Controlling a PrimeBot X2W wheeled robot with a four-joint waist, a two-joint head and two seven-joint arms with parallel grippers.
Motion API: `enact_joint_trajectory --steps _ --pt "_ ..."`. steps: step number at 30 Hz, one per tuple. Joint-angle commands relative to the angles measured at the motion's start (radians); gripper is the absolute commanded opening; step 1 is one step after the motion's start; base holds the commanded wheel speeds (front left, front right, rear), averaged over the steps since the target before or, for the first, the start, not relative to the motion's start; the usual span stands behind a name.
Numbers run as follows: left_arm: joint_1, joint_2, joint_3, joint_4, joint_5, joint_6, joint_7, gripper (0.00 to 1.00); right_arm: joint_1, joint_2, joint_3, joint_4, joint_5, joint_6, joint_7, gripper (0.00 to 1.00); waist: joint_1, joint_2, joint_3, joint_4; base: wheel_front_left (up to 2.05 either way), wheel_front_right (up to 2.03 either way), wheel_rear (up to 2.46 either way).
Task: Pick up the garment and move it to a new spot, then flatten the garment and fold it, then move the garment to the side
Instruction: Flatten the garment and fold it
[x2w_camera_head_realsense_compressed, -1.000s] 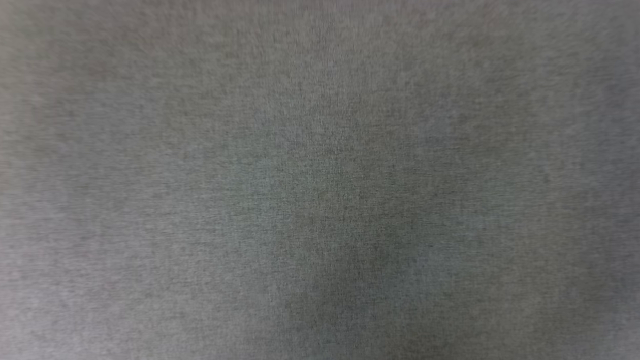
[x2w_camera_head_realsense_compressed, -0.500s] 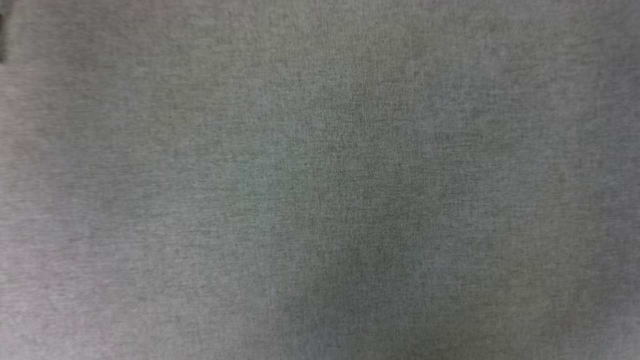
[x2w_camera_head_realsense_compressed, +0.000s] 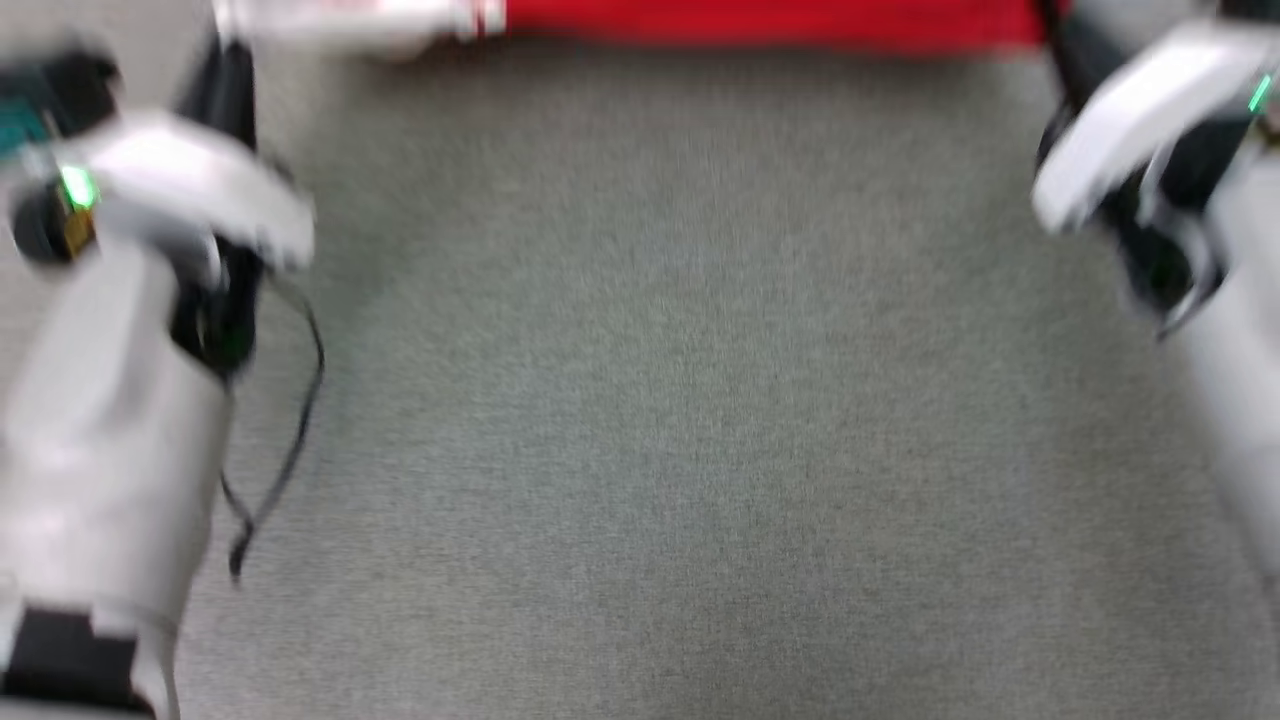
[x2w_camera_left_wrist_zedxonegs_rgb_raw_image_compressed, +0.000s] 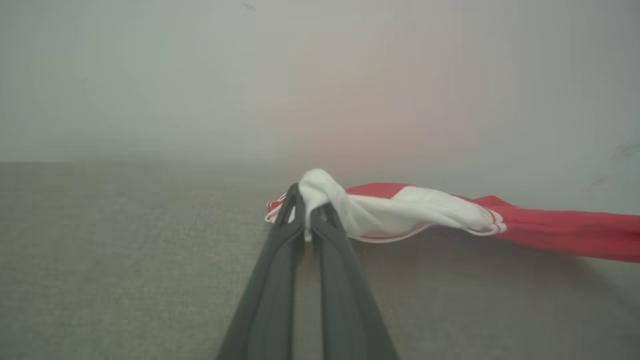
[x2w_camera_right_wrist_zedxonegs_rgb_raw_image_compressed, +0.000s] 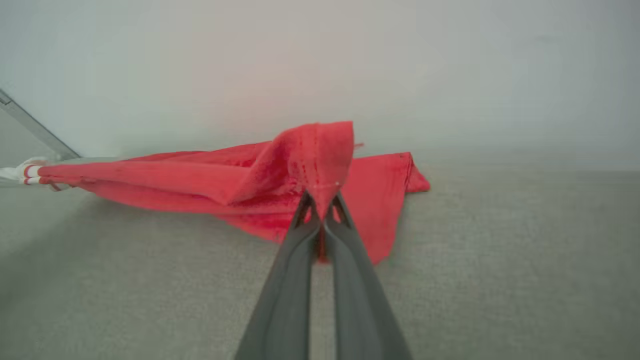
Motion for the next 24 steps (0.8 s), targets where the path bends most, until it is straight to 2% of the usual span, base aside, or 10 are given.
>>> enact_joint_trajectory --steps 1,7,12,16,21,24 --pt "0.069 0.009 0.003 -0.006 -0.015 -0.001 -0.008 0.0 0.064 -0.006 0.015 -0.012 0.013 -0.001 -0.006 0.0 0.0 0.0 -0.131 0.021 0.0 0.0 0.0" --pt "0.345 0.029 0.011 -0.081 -0.034 0.002 -0.018 0.0 0.304 -0.035 0.062 -0.063 0.049 -0.001 -0.026 0.0 0.0 0.0 -0.269 0.03 0.0 0.0 0.0" --pt "0.577 0.046 0.015 -0.194 -0.039 0.04 -0.019 0.0 0.481 -0.056 0.068 -0.134 0.056 -0.001 -0.028 0.0 0.0 0.0 -0.342 0.034 0.0 0.0 0.0" --pt "0.75 0.064 0.019 -0.308 -0.061 0.085 0.002 0.0 0.618 -0.081 0.04 -0.202 0.047 -0.001 -0.023 0.0 0.0 0.0 -0.377 0.041 0.0 0.0 0.0" --pt "0.951 0.089 0.05 -0.474 -0.101 0.169 0.031 0.0 0.786 -0.1 -0.007 -0.295 0.021 -0.001 0.004 0.0 0.0 0.0 -0.406 0.045 0.0 0.0 0.0" --pt "1.054 0.116 0.064 -0.597 -0.115 0.223 0.062 0.0 0.886 -0.091 -0.053 -0.356 -0.004 -0.001 0.026 0.0 0.0 0.0 -0.419 0.05 0.0 0.0 0.0"
